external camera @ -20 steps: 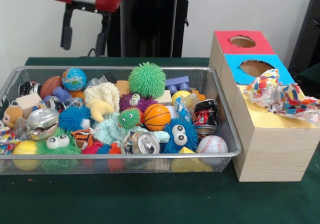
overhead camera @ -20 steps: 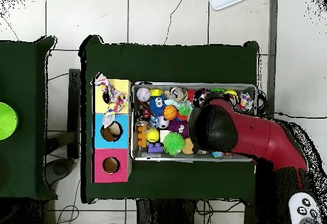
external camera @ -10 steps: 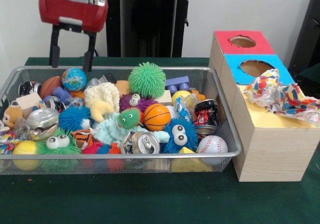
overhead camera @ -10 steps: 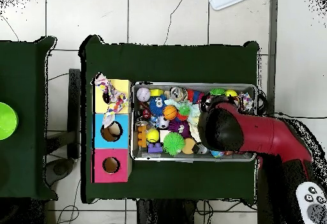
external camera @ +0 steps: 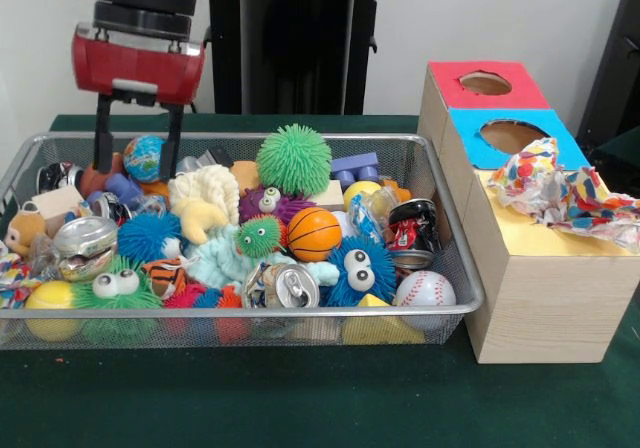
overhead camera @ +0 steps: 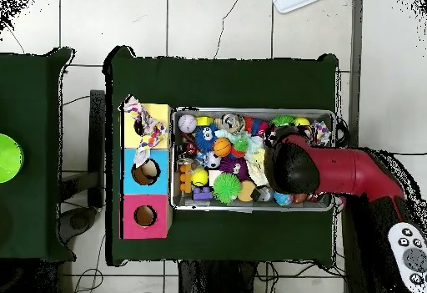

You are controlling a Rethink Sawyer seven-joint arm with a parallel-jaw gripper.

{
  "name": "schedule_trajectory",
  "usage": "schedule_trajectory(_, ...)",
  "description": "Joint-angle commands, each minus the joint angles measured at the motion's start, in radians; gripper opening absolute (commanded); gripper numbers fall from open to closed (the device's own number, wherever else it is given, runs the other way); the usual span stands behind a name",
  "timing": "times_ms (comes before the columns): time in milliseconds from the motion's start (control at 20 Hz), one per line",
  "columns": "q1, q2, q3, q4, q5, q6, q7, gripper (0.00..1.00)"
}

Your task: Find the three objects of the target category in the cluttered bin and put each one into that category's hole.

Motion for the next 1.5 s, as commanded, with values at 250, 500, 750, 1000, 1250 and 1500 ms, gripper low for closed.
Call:
schedule_trajectory(250, -0.145, 0.097, 0.247, -0.083, -0.078, 0.089, -0.315, 1.0)
schedule_trajectory(500, -0.182, 0.131, 0.299, -0.131, -0.108, 0.129, -0.357, 1.0)
schedule_trajectory(750, -0.19, 0.178, 0.323, -0.182, -0.15, 0.134, -0.365, 1.0)
schedule_trajectory(1000, -0.162, 0.194, 0.275, -0.175, -0.246, 0.056, -0.29, 1.0)
schedule_trajectory(1250, -0.101, 0.208, 0.195, -0.196, -0.355, -0.025, -0.172, 1.0)
schedule_trajectory(1500, -0.081, 0.211, 0.176, -0.204, -0.412, -0.037, -0.131, 1.0)
